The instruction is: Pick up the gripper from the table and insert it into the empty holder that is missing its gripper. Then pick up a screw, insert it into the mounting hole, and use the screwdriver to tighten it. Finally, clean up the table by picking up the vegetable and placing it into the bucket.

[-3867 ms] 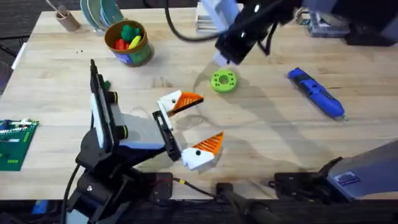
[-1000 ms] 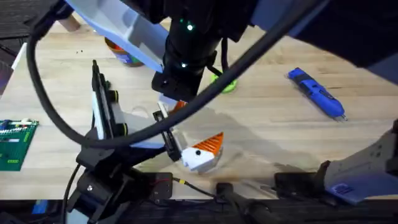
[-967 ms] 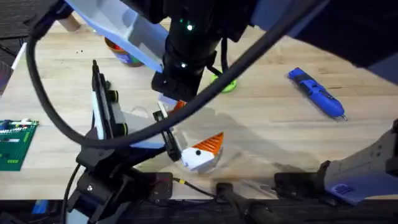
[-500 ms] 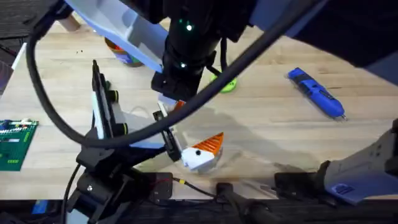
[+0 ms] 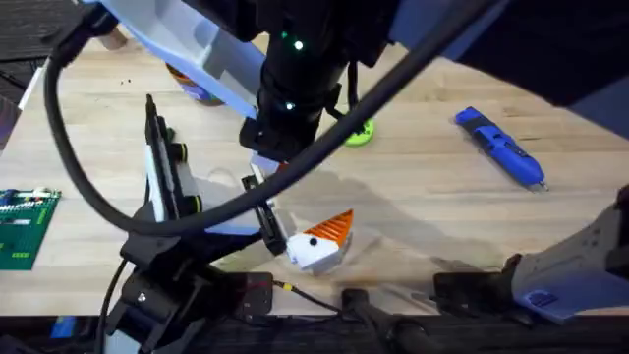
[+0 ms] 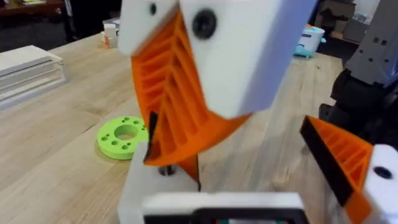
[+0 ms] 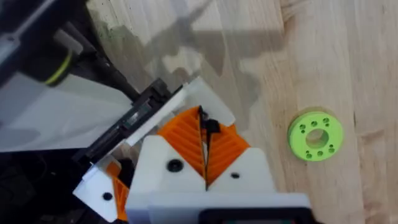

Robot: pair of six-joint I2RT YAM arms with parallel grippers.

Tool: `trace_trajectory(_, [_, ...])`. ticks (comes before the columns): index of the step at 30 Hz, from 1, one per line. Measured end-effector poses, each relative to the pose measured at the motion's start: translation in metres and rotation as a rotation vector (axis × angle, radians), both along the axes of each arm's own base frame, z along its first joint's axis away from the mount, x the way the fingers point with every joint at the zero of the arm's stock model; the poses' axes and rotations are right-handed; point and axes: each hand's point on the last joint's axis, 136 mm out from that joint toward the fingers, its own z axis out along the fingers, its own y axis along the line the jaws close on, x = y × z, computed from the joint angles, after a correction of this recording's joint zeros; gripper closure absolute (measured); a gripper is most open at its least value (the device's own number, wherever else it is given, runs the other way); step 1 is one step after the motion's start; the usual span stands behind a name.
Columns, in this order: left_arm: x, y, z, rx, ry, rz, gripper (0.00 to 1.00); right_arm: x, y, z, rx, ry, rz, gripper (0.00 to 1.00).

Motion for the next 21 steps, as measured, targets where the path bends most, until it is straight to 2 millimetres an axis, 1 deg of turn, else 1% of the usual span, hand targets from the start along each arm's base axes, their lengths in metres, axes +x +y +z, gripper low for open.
trace_trajectory(7, [0.0,0.0,0.0,0.0,0.0,0.0,0.007,0.0,0.0,0.0,-0.001,0.001,0.0,0.994])
trace_trajectory(8, [0.0,0.0,0.0,0.0,0.0,0.0,0.007,0.0,0.0,0.0,-0.001,0.002,-0.002,0.975])
trace_trajectory(9, [0.0,0.0,0.0,0.0,0.0,0.0,0.007,0.0,0.0,0.0,0.0,0.002,-0.002,0.914])
trace_trajectory(11, [0.0,0.0,0.0,0.0,0.0,0.0,0.007,-0.001,0.0,0.0,0.0,0.005,-0.005,0.633])
trace_trajectory(12, [0.0,0.0,0.0,0.0,0.0,0.0,0.007,-0.001,0.0,0.0,0.001,0.006,-0.006,0.512])
trace_trajectory(14, [0.0,0.0,0.0,0.0,0.0,0.0,0.007,0.0,-0.001,0.0,0.0,0.006,-0.007,0.216])
trace_trajectory(15, [0.0,0.0,0.0,0.0,0.001,0.0,0.007,0.002,-0.002,0.0,-0.002,0.004,-0.009,0.1])
trace_trajectory(16, [0.0,0.0,0.0,0.0,0.0,0.001,0.007,0.004,-0.003,0.0,-0.001,0.005,-0.016,0.073])
trace_trajectory(21, [0.0,0.0,0.0,0.0,0.0,0.0,0.007,0.016,-0.01,0.0,0.005,0.016,-0.07,0.063])
